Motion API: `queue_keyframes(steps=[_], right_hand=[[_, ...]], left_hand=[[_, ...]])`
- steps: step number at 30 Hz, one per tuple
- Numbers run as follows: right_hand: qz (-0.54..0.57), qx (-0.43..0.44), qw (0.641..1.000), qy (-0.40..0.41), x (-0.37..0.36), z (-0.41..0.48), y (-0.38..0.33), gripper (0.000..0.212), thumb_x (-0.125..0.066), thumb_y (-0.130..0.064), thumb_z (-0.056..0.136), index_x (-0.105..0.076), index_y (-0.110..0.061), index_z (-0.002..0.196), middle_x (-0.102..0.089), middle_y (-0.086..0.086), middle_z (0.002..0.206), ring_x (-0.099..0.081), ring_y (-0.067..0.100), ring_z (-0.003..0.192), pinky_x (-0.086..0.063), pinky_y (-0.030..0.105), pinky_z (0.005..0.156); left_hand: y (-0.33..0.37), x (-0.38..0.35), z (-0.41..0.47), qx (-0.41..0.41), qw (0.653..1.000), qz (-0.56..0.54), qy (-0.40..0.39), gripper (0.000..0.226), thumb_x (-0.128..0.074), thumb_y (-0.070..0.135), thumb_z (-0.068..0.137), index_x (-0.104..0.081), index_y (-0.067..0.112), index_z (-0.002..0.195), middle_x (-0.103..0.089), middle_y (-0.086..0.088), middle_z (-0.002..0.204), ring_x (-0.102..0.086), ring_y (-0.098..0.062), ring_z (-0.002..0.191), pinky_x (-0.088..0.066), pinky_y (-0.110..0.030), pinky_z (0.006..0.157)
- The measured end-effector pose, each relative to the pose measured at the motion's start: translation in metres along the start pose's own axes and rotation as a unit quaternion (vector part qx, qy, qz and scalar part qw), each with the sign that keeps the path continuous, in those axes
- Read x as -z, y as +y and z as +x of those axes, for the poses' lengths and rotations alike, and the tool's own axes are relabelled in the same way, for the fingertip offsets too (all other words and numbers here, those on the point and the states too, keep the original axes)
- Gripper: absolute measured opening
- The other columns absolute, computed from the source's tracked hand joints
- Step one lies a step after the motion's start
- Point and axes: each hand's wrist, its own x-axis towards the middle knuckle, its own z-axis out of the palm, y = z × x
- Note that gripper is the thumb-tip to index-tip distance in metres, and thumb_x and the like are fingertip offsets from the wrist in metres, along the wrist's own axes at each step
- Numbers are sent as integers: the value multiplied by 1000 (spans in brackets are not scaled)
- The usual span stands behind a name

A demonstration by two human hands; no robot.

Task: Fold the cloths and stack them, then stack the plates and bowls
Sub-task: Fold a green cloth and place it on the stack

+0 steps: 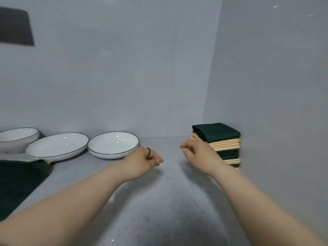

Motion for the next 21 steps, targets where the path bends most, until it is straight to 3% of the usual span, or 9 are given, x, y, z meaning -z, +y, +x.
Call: queue_keyframes(steps=[3, 7, 12, 15, 17, 21], right_hand=[[18, 29, 998, -53, -32, -29, -34, 27, -46, -17, 94, -62, -12, 115, -64, 2, 118, -56, 16, 108, -37, 18, 84], [56, 45, 992, -105, -72, -64, -87, 26, -47, -16, 93, -63, -13, 113, -64, 2, 117, -57, 16, 108, -38, 18, 88], [76, 105, 980, -154, -112, -97, -153, 26, -48, -16, 92, -63, -14, 114, -65, 1, 116, -57, 16, 108, -40, 20, 91], [67, 135, 972, -179, -126, -112, -183, 28, -47, -18, 92, -61, -15, 117, -63, 1, 120, -56, 16, 112, -39, 20, 94], [54, 144, 969, -195, -133, -119, -198, 29, -47, -18, 93, -60, -16, 119, -61, 1, 123, -54, 16, 114, -38, 19, 94], [48, 154, 964, -211, -144, -130, -220, 30, -46, -18, 93, -59, -16, 120, -60, 2, 125, -54, 17, 114, -38, 19, 95]], left_hand=[[-37, 30, -63, 43, 998, 48, -11, 26, -51, 15, 92, -53, 32, 73, -56, 20, 79, -53, -3, 83, -35, 3, 62], [-81, 72, -150, 108, 992, 65, 28, 19, -53, 16, 92, -60, 29, 80, -64, 11, 88, -57, -7, 87, -36, -1, 66], [-120, 117, -242, 141, 984, 92, 53, 28, -57, 14, 90, -61, 38, 77, -63, 20, 93, -58, -2, 97, -39, -9, 80], [-142, 143, -294, 144, 979, 132, 54, 33, -60, 14, 87, -54, 46, 84, -57, 17, 113, -42, 1, 117, -26, -11, 100], [-154, 149, -319, 153, 971, 182, 25, 37, -58, 21, 89, -39, 52, 95, -43, 12, 133, -28, -1, 132, -16, -17, 111], [-168, 144, -332, 148, 960, 233, 37, 36, -41, 35, 96, -23, 50, 123, -15, 15, 152, -6, -2, 143, 0, -20, 114]])
